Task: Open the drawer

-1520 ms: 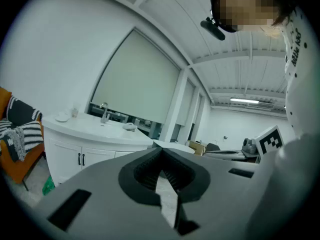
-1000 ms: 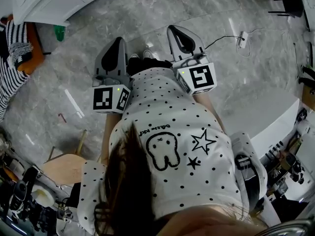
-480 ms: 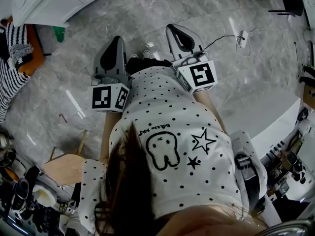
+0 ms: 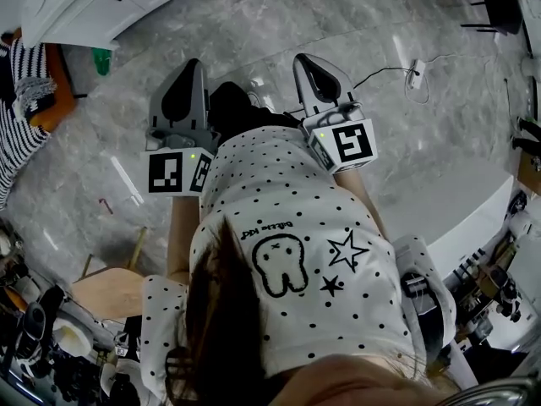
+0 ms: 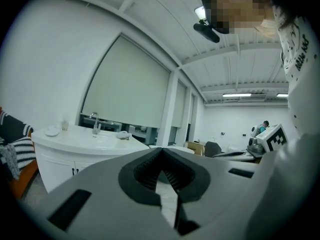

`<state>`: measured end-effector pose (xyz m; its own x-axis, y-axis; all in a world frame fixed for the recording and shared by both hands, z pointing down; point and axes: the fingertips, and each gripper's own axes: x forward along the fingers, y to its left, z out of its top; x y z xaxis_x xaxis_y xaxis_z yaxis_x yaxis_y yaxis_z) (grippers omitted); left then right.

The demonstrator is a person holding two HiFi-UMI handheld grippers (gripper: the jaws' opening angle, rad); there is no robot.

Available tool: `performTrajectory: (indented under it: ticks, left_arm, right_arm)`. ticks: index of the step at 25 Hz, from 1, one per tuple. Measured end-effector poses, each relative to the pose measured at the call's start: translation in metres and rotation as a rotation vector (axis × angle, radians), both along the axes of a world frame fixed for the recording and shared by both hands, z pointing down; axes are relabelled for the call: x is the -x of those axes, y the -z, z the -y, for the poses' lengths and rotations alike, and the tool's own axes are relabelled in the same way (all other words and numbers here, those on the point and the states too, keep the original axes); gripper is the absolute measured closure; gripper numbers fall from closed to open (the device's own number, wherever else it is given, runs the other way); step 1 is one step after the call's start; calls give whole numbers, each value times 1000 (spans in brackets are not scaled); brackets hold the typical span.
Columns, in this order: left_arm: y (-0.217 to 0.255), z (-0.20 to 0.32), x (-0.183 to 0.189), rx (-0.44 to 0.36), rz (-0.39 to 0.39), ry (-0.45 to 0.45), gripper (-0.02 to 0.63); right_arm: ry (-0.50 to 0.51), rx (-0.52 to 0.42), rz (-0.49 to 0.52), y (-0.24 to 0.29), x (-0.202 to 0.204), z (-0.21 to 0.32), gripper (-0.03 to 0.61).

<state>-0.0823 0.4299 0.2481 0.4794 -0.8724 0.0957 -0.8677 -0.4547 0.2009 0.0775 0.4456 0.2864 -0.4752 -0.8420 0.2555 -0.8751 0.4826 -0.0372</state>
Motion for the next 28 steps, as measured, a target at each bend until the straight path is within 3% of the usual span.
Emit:
performTrajectory:
  ticks: [5, 15, 28]
  left_arm:
    - [-9, -3, 0, 34, -10, -12, 609]
    - [4, 33, 25, 84, -40, -7, 609]
    - [31, 78, 37, 85, -58, -57, 609]
  right_arm:
    - [-28, 17, 14, -4, -4, 1, 565]
    - [-53, 34, -52, 18, 12, 36, 565]
    - [-85, 22, -40, 52, 39, 90, 565]
